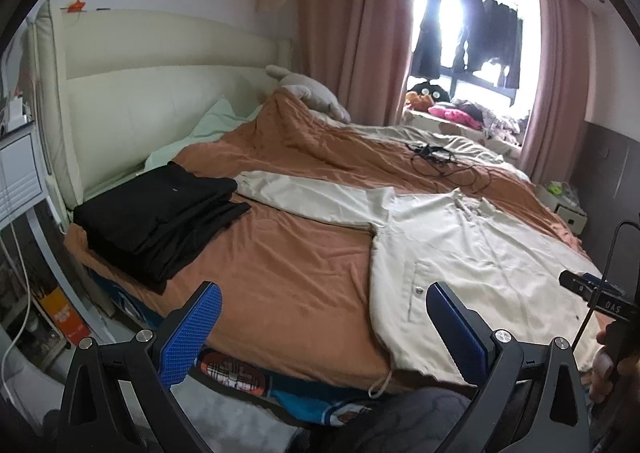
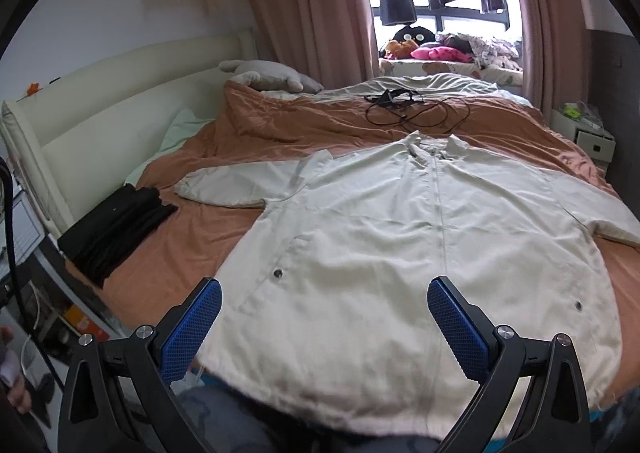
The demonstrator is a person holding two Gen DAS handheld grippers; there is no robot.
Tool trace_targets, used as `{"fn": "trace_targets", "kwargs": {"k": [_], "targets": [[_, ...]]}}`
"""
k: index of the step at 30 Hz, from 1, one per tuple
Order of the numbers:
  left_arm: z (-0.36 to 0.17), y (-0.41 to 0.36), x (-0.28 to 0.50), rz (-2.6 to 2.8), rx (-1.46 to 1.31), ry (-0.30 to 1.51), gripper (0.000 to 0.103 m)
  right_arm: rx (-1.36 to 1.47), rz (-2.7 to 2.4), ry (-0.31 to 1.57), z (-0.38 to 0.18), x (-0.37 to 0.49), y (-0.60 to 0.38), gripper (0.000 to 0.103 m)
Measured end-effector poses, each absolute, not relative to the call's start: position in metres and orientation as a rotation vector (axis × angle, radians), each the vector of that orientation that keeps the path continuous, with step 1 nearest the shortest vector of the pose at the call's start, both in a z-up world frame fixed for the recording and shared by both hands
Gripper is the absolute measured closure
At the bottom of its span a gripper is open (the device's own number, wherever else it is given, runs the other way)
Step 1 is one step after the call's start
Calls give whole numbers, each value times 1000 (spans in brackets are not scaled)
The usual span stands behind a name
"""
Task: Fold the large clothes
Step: 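Lower the left tool to the jacket side and its sleeve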
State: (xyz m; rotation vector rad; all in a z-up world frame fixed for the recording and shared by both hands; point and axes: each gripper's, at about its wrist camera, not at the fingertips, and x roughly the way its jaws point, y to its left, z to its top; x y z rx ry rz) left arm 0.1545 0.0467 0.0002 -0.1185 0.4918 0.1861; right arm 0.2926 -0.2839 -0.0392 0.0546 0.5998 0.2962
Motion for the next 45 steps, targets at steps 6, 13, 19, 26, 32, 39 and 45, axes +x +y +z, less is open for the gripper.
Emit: {"fn": "trace_targets", "kwargs": {"k": [6,13,19,26,32,39,45], "targets": [[-7,59,201,197,-126,527,1,73,300,619,-45,338,-274,0],[-17,77,253,213,-157,585,1,113,276,655,-55,392,-261,0],[-25,89,303,237,-151,621,1,146,261,702,-70,436,-248,0],[-36,104,360,212,-159,663,1,197,253,739,-82,493,-229,0],[-49,125,411,201,-184,699,10,220,266,775,-95,543,-211,9],[-71,152,474,223,-210,747,25,239,252,837,-115,588,-204,20],[-93,172,522,229,-259,800,38,259,239,890,-135,618,-206,27]]}}
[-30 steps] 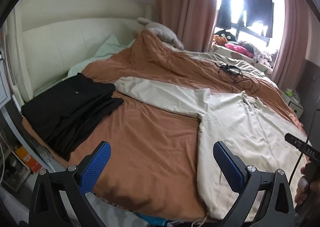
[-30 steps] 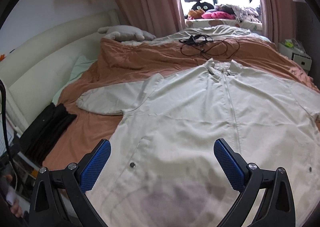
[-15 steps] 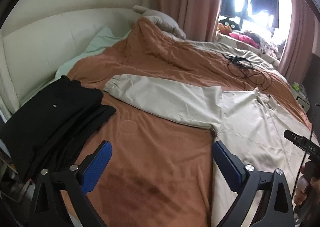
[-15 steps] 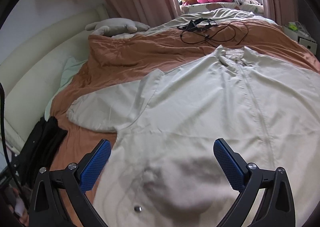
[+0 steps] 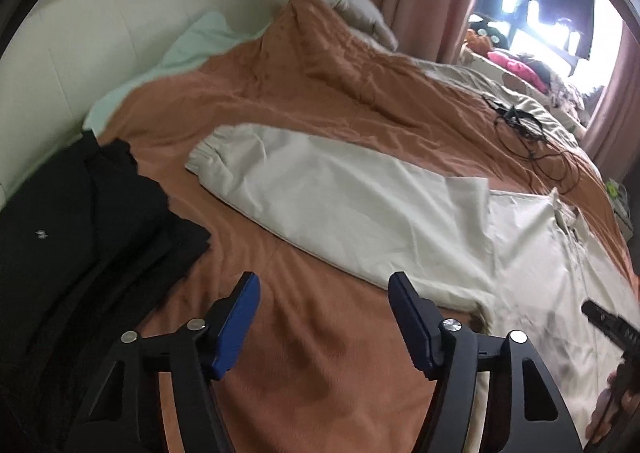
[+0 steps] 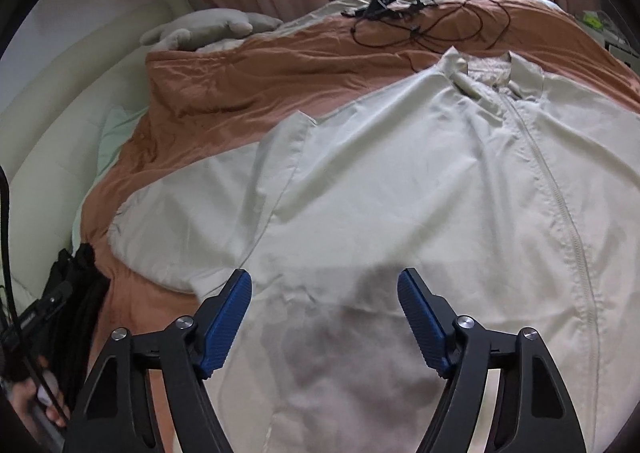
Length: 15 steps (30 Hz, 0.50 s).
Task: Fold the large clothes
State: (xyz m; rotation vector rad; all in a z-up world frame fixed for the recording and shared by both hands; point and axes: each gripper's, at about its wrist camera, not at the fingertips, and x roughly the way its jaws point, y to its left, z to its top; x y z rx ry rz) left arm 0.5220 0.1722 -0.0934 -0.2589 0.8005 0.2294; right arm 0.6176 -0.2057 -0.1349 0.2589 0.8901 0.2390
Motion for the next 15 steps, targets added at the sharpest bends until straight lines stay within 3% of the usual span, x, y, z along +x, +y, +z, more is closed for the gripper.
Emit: {"fn": "trace_targets", "kwargs": {"k": [4,6,13,15], "targets": [[-107,185,550,241,-264,836,41,251,228,925,-151,636,-205,28],[-114,191,564,253,-264,856,41,263,232,946,-159,646,-204,36],[-149,219,606,332,-336,929,43,281,240,987,-181,664,-200,40],[-161,226,616,363,-362,951,44,297,244,1012,-190,664,-201,47]]}}
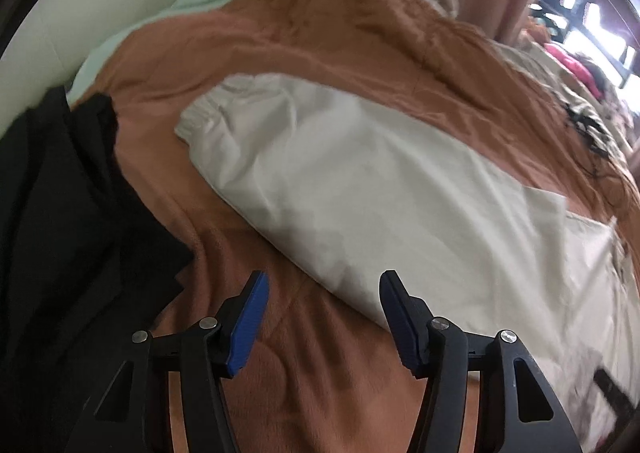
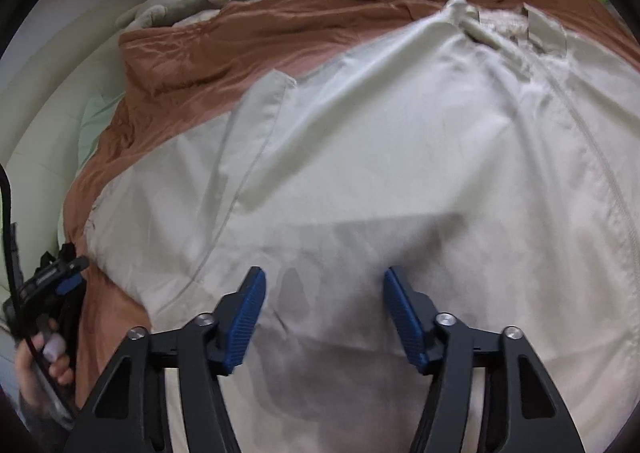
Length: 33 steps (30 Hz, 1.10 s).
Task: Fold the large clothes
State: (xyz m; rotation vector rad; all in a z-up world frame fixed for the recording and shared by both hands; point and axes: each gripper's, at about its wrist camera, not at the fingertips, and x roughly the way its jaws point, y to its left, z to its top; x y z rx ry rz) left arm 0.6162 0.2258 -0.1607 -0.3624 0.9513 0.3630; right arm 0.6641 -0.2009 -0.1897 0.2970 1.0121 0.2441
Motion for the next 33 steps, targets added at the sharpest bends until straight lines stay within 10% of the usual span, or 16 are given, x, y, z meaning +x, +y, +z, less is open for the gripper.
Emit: {"fn": "trace_targets", "kwargs": {"k": [6,10,14,33], "targets": [[-193,245,641,412,-460,998,62,325,264,1006,-192,662,-207,53],[-184,245,640,430,-464,950,96,379,314,997,-192,663,-210,73],[-152,233,631,372,-428,875,98,432,378,992,-192,664,-202,88],[11,128,592,-16,-258,650,99,525,642,1121,-227,670,-112,91]]}}
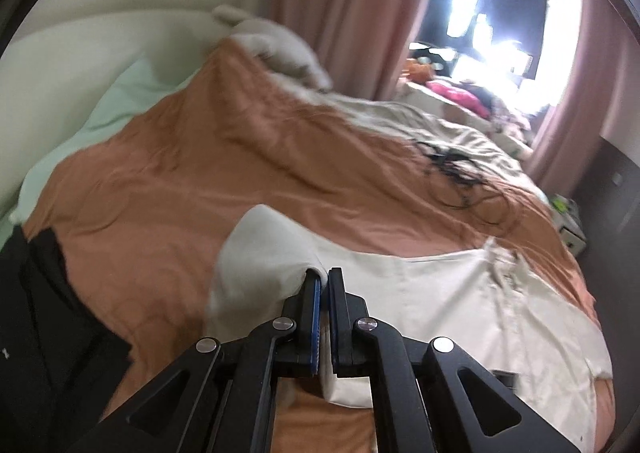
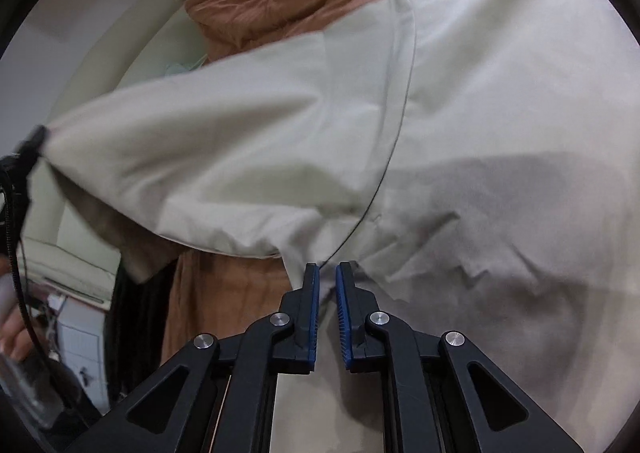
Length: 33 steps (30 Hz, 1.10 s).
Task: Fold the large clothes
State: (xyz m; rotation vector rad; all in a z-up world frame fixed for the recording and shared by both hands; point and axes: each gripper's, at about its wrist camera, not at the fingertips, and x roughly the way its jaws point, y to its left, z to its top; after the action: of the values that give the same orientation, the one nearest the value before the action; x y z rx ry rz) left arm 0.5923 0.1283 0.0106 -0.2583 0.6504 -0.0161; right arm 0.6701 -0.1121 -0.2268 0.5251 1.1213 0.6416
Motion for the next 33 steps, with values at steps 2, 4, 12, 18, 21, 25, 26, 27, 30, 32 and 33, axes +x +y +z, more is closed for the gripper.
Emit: {"fn": "trace_targets", "kwargs": {"k": [2,4,12,18,21,25,26,27,30,32,33], "targets": [[20,112,594,-52,-246,648,100,533,654,1129,-229,668,-116,91],[28,97,592,-91,-233,652,100,537,654,1143,-225,668,-123,91],[45,38,584,-218,-199,648,100,590,568,1032,-182,650,-189,91],[42,-5,580,-310,-179,679,100,648,450,985,-161,639,-247,91],[40,-26,579,-356,-153,697,100,655,384,946,-148,635,-279,91],[34,-61,580,-417,-133,726,99,679,302,924,-142,633,-316,91],[31,-70,581,-434,-127,734,99,698,286,923,-143,632,-325,91],[27,-80,582,-449,-120,742,99,713,274,922,-144,632,-331,91],[13,-109,587,-499,-107,784,99,752,233,917,-145,628,-357,91],[0,-126,592,-514,-99,815,99,777,210,905,-144,625,-372,91],[-7,-132,595,-514,-95,830,99,786,205,899,-143,621,-379,91]]}}
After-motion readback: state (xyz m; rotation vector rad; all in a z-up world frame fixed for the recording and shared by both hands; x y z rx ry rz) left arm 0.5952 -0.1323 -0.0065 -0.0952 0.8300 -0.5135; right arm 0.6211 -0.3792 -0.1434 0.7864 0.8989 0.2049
